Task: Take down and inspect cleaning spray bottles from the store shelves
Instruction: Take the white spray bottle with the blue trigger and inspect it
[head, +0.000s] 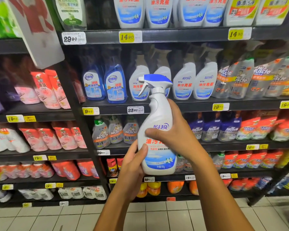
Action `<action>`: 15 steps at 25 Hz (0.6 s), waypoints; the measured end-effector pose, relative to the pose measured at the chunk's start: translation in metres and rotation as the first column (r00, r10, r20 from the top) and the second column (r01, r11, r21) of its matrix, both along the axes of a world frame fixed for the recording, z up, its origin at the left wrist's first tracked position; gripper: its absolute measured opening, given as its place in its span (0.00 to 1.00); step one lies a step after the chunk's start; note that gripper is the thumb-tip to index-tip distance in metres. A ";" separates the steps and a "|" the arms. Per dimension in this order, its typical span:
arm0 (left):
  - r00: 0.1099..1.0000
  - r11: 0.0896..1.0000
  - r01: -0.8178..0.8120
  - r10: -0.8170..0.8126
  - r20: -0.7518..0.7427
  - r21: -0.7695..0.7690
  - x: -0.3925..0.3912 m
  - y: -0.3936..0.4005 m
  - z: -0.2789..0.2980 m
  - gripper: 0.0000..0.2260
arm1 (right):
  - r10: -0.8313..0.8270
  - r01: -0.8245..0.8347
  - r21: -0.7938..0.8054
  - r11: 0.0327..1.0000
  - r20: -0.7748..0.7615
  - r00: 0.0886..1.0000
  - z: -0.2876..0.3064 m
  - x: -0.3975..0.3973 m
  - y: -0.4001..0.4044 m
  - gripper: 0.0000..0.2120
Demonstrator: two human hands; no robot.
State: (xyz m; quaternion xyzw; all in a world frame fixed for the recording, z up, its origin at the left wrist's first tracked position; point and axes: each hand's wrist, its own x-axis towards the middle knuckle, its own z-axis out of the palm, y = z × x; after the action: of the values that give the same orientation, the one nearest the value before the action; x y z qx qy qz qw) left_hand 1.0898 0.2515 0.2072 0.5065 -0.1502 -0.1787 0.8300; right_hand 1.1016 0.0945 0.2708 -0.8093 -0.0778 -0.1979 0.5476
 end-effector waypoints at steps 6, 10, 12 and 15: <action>0.999 1.000 -0.004 0.005 0.038 -0.007 0.001 0.015 0.007 0.20 | 0.121 -0.142 0.187 0.972 0.119 0.986 -0.005 0.004 0.001 0.19; 0.999 1.000 -0.005 0.005 0.050 0.009 0.002 0.023 0.009 0.22 | 0.030 -0.069 0.274 0.959 0.143 0.989 -0.005 0.004 0.006 0.18; 0.999 1.000 -0.010 0.009 0.051 0.016 0.002 0.025 0.009 0.22 | 0.028 -0.067 0.266 0.962 0.148 0.989 -0.004 0.003 0.011 0.16; 0.997 1.000 -0.014 0.012 0.076 0.028 0.005 0.029 0.010 0.19 | 0.026 -0.052 0.231 0.971 0.114 0.993 0.009 0.004 0.017 0.12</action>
State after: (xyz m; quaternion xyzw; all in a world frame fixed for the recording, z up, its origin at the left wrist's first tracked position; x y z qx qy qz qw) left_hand 1.0951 0.2809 0.2172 0.5257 -0.1756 -0.1561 0.8175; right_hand 1.1057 0.1111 0.2800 -0.7252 -0.1001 -0.2393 0.6378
